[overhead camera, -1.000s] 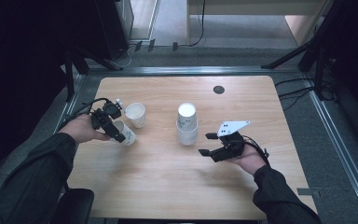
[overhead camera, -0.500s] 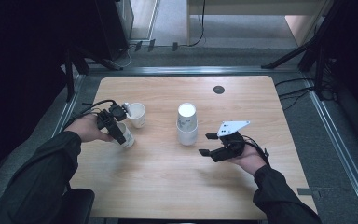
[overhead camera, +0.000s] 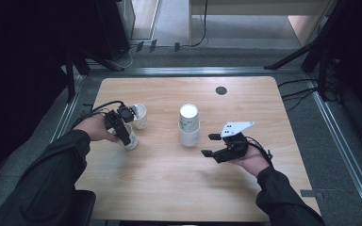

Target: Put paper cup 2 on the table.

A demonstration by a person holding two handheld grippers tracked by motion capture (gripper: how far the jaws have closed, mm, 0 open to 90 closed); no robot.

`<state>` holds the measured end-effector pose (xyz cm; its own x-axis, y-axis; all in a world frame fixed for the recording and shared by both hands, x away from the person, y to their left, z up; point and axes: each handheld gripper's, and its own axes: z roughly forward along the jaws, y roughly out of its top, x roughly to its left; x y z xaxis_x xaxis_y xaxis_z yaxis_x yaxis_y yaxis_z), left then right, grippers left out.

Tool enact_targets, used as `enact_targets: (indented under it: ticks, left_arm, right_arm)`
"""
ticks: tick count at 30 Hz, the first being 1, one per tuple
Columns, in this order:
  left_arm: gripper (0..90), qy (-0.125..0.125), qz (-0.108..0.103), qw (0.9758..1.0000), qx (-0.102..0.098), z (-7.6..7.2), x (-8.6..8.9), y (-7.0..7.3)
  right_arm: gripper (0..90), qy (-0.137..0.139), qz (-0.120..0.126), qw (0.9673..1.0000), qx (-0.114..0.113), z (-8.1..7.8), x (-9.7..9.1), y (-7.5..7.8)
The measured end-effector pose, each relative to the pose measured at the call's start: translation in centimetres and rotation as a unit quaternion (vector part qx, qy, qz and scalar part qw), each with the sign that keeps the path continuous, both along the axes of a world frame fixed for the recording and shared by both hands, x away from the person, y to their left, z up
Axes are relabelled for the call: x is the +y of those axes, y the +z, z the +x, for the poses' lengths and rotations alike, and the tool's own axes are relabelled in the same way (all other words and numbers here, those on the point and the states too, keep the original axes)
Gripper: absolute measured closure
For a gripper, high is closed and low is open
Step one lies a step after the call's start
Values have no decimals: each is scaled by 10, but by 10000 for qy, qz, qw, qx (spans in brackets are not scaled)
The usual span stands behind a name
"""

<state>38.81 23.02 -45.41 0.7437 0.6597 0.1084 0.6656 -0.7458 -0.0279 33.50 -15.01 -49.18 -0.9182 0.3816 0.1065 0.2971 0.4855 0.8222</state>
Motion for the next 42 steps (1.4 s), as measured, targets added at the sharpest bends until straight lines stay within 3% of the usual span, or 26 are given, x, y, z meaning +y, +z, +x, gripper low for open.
enact_targets:
  ticks: [9,18,42]
  left_arm:
    - [221,-76,53,9999,44,1,-5,-2]
    - [198,-108,-97,9998,129,1,-4,0]
    - [147,28,-222,9997,56,2,-2,5]
  right_arm:
    - [302,17,7,10000,-12,0,0,1]
    - [302,21,11,10000,-11,0,-1,1]
    - [304,-1,33,10000,-6,0,-1,2]
